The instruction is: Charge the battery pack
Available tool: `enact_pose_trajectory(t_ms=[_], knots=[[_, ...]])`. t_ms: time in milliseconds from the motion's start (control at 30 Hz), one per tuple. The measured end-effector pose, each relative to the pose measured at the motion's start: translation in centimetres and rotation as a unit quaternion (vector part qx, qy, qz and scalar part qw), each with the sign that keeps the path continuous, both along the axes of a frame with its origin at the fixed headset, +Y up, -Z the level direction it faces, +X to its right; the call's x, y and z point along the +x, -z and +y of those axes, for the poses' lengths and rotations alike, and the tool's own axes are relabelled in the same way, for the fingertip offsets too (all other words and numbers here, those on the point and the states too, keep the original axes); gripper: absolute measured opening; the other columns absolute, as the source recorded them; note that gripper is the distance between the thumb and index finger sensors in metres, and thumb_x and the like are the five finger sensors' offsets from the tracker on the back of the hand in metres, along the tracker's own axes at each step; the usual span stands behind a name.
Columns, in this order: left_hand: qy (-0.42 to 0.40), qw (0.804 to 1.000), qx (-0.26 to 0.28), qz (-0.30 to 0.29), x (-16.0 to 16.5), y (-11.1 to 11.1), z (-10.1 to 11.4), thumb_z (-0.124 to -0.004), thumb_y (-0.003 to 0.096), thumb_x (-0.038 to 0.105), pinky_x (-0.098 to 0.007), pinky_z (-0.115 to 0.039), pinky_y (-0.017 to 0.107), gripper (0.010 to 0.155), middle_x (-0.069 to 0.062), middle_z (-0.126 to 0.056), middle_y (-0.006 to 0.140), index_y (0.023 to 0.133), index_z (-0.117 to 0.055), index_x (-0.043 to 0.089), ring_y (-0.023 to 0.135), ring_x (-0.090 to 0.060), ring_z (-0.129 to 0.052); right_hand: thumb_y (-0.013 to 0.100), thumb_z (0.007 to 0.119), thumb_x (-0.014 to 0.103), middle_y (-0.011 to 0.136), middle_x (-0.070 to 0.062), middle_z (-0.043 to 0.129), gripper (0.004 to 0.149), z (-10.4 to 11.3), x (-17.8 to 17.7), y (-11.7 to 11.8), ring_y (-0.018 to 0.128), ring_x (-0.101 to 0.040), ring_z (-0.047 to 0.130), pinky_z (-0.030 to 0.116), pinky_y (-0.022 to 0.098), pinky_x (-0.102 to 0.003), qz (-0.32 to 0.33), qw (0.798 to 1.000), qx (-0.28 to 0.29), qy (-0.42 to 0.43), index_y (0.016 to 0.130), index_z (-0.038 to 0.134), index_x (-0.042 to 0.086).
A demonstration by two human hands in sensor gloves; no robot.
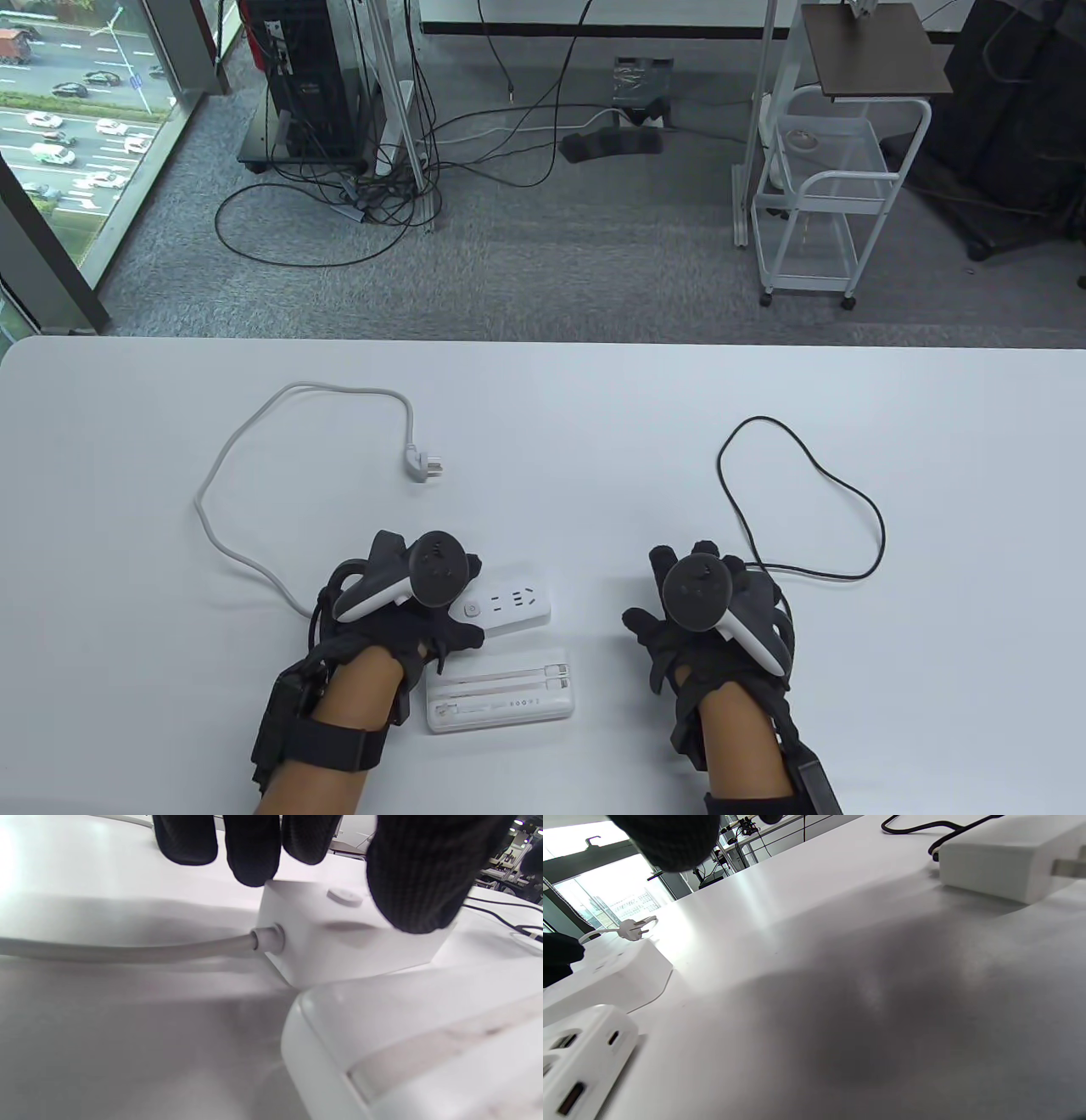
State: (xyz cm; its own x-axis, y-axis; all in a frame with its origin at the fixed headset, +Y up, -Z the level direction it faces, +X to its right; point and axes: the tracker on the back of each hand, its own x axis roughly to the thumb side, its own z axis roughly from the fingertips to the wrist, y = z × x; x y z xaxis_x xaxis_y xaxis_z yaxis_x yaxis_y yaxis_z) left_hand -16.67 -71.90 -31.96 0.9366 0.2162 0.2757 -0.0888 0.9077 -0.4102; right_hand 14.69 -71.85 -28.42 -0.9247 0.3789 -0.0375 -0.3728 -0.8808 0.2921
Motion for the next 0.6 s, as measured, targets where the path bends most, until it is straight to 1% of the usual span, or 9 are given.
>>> enact_pose_trajectory(t_ms=[133, 267, 333, 433, 533, 600], knots=[[-0.014, 1.000, 0.004, 0.005, -0.5, 0.0, 0.1, -0.089, 0.0400, 0.062, -0.073, -0.043, 0.070, 0.091, -0.011, -0.065, 0.114, 0.116, -0.053, 0.026, 0.103, -0.046, -0.064, 0.048, 0.070, 0.050, 0.114, -0.030, 0.014, 0.079, 0.2, 1.2, 0.1, 0.098, -0.066, 0.018, 0.009, 0.057, -0.084, -0.028, 1.000, 0.009, 0.006, 0.110, 0.031, 0.021], [-0.016, 1.000, 0.004, 0.003, -0.6, -0.1, 0.1, -0.089, 0.0401, 0.062, -0.073, -0.043, 0.070, 0.091, -0.011, -0.065, 0.114, 0.116, -0.053, 0.026, 0.103, -0.046, -0.064, 0.048, 0.073, 0.049, 0.114, -0.031, 0.024, 0.076, 0.7, 2.7, 0.1, 0.098, -0.066, 0.025, 0.011, 0.058, -0.084, -0.072, 0.997, 0.026, -0.001, 0.109, 0.039, 0.020], [-0.017, 1.000, 0.006, 0.002, -0.7, -0.2, 0.1, -0.089, 0.0404, 0.062, -0.073, -0.043, 0.070, 0.090, -0.011, -0.065, 0.114, 0.116, -0.053, 0.027, 0.103, -0.046, -0.064, 0.047, 0.075, 0.047, 0.114, -0.030, 0.030, 0.075, 0.9, 3.2, 0.2, 0.099, -0.065, 0.031, 0.012, 0.059, -0.084, -0.093, 0.995, 0.034, -0.017, 0.109, 0.044, 0.019], [-0.025, 1.000, 0.004, 0.004, -0.8, -0.2, 0.2, -0.089, 0.0409, 0.062, -0.073, -0.043, 0.070, 0.090, -0.011, -0.065, 0.114, 0.116, -0.053, 0.027, 0.103, -0.047, -0.064, 0.046, 0.079, 0.045, 0.113, -0.028, 0.043, 0.073, 1.0, 4.0, 0.1, 0.099, -0.062, 0.045, 0.018, 0.061, -0.084, -0.124, 0.990, 0.032, -0.059, 0.107, 0.050, 0.018], [-0.027, 1.000, 0.001, 0.004, -0.9, -0.2, 0.2, -0.088, 0.0409, 0.062, -0.073, -0.043, 0.070, 0.090, -0.012, -0.065, 0.114, 0.116, -0.054, 0.027, 0.103, -0.047, -0.064, 0.045, 0.082, 0.043, 0.110, -0.026, 0.053, 0.071, 0.7, 4.7, 0.1, 0.095, -0.059, 0.058, 0.024, 0.062, -0.084, -0.158, 0.984, 0.025, -0.084, 0.105, 0.055, 0.017], [-0.028, 1.000, 0.000, 0.004, -0.9, -0.2, 0.2, -0.088, 0.0412, 0.062, -0.073, -0.043, 0.070, 0.090, -0.012, -0.065, 0.114, 0.116, -0.053, 0.027, 0.103, -0.047, -0.064, 0.044, 0.083, 0.044, 0.108, -0.025, 0.058, 0.072, 0.4, 5.1, 0.2, 0.093, -0.057, 0.063, 0.027, 0.063, -0.084, -0.179, 0.978, 0.024, -0.104, 0.104, 0.056, 0.016]])
